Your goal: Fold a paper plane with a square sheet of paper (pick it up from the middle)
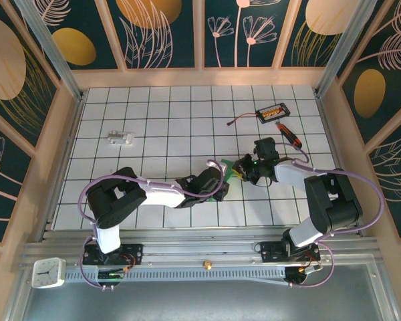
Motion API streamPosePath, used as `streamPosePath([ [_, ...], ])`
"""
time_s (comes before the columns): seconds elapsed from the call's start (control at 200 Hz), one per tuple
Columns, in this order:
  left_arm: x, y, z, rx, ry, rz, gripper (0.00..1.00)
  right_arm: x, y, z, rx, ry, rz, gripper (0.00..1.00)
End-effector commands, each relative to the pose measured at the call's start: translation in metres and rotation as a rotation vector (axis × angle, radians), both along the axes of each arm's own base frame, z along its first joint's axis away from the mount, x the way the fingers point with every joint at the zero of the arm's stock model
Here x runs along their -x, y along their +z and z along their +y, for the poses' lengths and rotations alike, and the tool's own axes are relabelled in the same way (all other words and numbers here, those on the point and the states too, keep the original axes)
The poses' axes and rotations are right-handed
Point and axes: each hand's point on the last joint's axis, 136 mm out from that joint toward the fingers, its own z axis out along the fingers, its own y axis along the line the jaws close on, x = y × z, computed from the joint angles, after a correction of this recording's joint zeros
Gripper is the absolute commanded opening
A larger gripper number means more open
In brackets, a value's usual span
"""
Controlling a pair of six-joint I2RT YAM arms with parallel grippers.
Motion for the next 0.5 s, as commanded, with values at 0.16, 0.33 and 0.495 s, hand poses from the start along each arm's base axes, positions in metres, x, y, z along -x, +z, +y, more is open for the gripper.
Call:
streamPosePath([
  [0.16,0.005,0.002,0.0,0.002,-0.023,-0.001,0.3,0.0,-0.004,-0.003,-0.01,-0.003,0.006,0.13],
  [0.33,0.006,0.002,0.005,-0.025,-0.029,-0.012,0.41,-0.001,-0.001,-0.003,-0.018,-0.004,0.005,0.07],
  [0.495,0.006,0.004,0.013,-0.067,-0.033,-0.038,0.46,0.0,0.003,-0.002,-0.039,-0.004,0.007,0.01],
])
